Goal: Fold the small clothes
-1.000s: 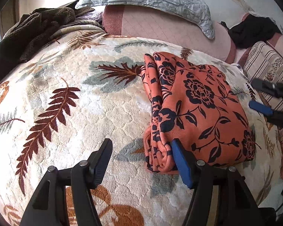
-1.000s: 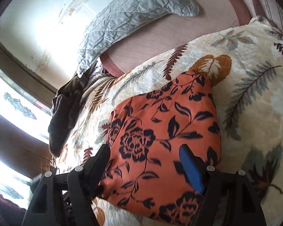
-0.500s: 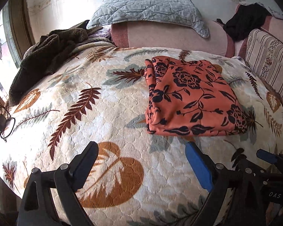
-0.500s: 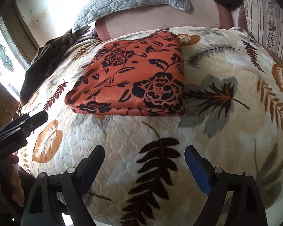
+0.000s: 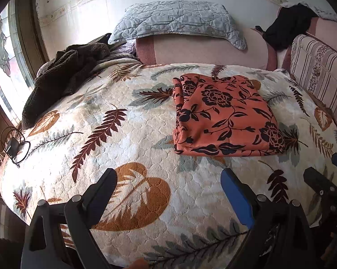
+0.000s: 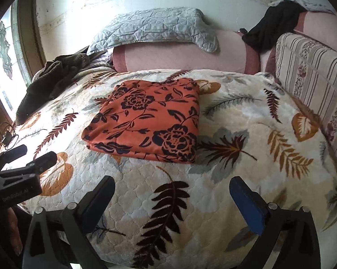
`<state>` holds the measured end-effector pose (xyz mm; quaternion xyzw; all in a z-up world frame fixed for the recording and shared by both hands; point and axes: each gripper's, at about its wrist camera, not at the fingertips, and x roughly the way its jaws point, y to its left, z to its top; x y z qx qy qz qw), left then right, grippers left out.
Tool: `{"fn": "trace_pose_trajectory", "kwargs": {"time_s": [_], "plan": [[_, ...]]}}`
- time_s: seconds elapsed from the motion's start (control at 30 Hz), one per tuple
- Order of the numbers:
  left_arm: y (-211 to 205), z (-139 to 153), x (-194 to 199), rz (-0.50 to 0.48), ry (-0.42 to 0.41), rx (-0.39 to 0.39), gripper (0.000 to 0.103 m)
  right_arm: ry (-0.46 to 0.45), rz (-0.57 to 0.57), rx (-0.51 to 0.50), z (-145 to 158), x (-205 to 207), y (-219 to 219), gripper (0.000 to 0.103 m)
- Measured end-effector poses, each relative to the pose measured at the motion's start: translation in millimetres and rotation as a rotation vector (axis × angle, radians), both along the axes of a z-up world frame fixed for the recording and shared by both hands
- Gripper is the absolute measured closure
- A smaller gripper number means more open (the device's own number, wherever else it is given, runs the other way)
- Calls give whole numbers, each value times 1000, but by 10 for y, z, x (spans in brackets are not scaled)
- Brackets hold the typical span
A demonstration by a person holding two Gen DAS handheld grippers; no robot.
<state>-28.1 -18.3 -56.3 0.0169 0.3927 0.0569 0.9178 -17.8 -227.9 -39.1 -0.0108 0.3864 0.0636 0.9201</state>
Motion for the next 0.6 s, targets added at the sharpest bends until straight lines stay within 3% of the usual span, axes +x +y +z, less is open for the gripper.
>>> {"fn": "trace_pose_trajectory", "kwargs": {"time_s": [0.6], "plan": [[30,194,49,4,-35,-30,4,11,-40,-59,157,187,169,0]]}}
